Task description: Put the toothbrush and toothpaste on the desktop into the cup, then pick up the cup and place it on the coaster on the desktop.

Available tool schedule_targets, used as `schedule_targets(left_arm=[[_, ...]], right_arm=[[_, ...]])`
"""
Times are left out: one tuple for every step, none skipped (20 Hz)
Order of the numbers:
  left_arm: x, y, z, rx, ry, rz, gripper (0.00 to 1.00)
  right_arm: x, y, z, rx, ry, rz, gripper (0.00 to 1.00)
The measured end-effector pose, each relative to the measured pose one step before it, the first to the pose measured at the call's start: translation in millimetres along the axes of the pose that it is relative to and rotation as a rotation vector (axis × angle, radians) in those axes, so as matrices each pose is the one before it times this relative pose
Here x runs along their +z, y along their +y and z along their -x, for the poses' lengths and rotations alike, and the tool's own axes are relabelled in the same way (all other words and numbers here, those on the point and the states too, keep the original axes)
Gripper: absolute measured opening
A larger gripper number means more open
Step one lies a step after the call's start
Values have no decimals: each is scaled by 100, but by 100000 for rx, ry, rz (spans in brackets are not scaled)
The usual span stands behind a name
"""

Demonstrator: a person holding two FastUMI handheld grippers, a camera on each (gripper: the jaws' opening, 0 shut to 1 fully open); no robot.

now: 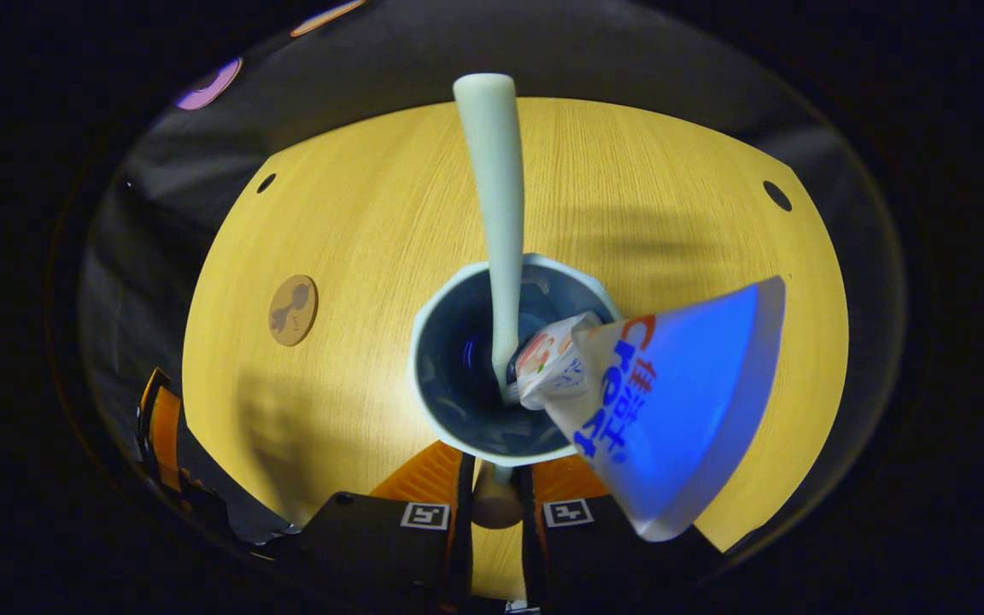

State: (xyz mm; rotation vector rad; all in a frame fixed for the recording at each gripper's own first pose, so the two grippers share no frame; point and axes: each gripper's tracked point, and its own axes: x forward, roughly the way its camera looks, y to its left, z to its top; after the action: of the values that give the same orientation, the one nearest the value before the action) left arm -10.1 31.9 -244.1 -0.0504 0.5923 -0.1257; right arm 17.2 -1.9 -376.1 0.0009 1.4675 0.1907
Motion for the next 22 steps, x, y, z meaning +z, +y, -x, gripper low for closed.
schedule_targets(left_arm=[[-16,128,-28,11,89,-3,95],[74,55,39,-214,49,92,95],[-11,126,-31,-77,272,184,95],[70,361,-129,-66,122,272,95],[26,476,-226,-52,60,271,95],[-5,368,-85,89,120,274,95],[-48,334,18,63,-66,346,95],[53,428,42,243,121,376,95],[-160,516,34,356,207,326,95],[-86,590,69,403,212,349,95],[-57,581,71,413,45,315,95],[58,621,4,475,135,290,95],[-140,554,15,447,114,224,95],[-88,611,-23,671,186,217,95],[-30,716,157,598,115,402,95],[-59,746,-60,687,53,443,95],[-73,540,30,533,-2,389,95],[23,582,150,516,108,359,95],[-51,597,88,583,84,293,95],[-4,605,-23,440,-30,382,95],[-56,517,98,524,86,391,95],[-68,511,98,496,6,434,95]], right_arm=[[190,126,183,875,-501,416,25],[-55,-57,-6,586,-169,779,26],[14,-25,-32,146,-168,1188,25],[90,5,36,182,-572,1085,26],[32,65,31,702,-43,959,22],[-6,-37,-50,913,-139,462,26],[-1,-9,-3,786,-387,557,26],[-60,-113,-8,509,49,830,25],[-13,6,-26,473,121,849,26],[85,69,85,511,-104,559,25],[21,11,58,630,73,607,25],[17,-43,49,512,53,820,25],[151,-81,64,366,-543,933,25],[147,32,105,372,-286,1134,25],[243,83,87,619,-139,728,25],[129,30,87,522,-322,459,25],[54,30,38,546,-11,636,25],[-234,-50,-232,391,-221,879,22],[-166,42,-127,324,23,989,26],[-65,32,-49,422,151,694,25],[143,-38,3,292,-244,731,25],[118,26,186,200,227,904,25]])
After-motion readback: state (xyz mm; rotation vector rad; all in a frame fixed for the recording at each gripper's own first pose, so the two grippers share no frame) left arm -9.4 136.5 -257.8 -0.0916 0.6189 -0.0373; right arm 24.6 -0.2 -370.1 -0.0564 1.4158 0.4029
